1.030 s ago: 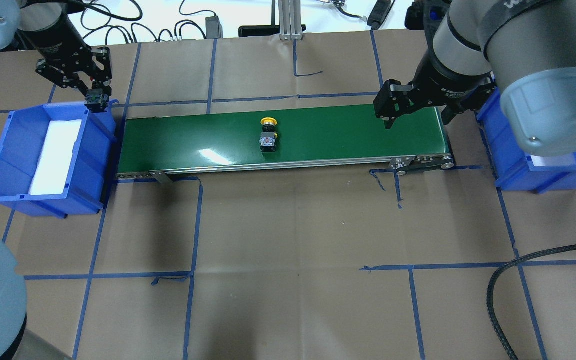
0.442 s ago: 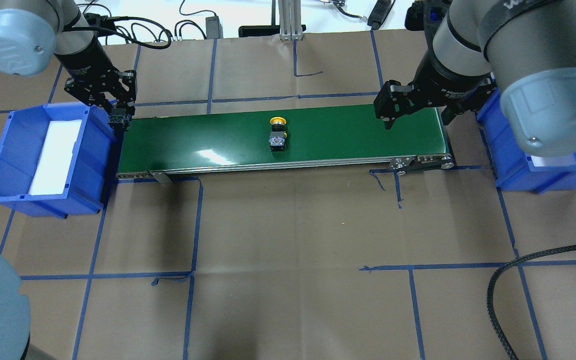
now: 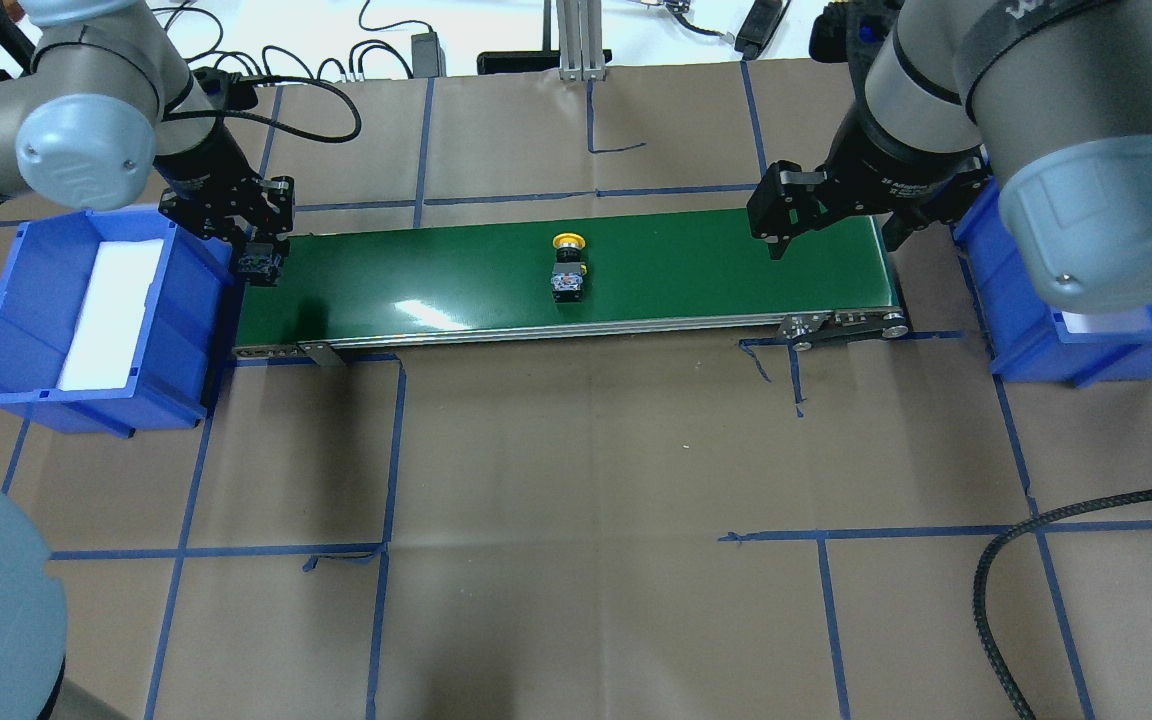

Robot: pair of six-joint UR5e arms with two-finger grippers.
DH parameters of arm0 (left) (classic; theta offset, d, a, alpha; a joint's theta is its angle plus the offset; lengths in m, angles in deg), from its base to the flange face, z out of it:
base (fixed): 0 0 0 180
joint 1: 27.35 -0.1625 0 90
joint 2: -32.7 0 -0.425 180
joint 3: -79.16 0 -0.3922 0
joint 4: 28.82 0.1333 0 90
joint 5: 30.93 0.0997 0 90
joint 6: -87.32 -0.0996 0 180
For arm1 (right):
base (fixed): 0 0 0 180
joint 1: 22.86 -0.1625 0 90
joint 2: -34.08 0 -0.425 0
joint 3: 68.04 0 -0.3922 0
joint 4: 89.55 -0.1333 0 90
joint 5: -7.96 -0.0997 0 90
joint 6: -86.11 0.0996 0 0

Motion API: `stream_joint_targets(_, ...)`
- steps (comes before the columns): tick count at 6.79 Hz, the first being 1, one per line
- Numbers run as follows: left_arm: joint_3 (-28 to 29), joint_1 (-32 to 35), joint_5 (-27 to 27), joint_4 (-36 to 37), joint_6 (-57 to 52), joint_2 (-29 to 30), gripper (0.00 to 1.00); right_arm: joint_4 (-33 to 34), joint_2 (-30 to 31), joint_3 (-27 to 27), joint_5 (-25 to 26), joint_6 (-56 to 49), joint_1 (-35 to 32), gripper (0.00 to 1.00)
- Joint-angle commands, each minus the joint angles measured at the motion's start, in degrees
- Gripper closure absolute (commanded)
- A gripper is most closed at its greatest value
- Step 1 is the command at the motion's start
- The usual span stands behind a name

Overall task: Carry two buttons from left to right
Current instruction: 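Carry the red button with the left gripper onto the conveyor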

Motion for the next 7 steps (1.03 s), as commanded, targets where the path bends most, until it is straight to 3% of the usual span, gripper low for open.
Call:
stream_joint_targets(1, -4.6, -0.2, 0.1, 8.6, -0.2, 1.5, 1.0, 0.1, 0.1, 0.1, 0.0, 0.0, 0.0, 0.0)
stream_joint_targets(3, -4.8, -0.2, 0.2, 9.3, -0.1, 2.1, 1.0, 0.1, 0.0, 0.1, 0.0, 0.0, 0.0, 0.0)
stream_joint_targets(4, -4.9, -0.1, 0.2, 9.3, -0.1, 2.1, 0.92, -0.1, 0.1, 0.0, -0.1, 0.0, 0.0, 0.0)
stream_joint_targets(5, -4.9, -0.2, 0.1, 9.3, 0.5, 2.2, 0.22, 0.0, 0.0, 0.1, 0.0, 0.0, 0.0, 0.0)
stream_joint_targets(6, -4.7, -0.1, -0.4, 9.3, 0.7, 2.1, 0.0, 0.0, 0.1, 0.0, 0.0, 0.1, 0.0, 0.0)
stream_joint_targets(7, -3.8, -0.2, 0.1, 8.9, 0.7, 1.5, 0.0, 0.0, 0.1, 0.0, -0.1, 0.1, 0.0, 0.0)
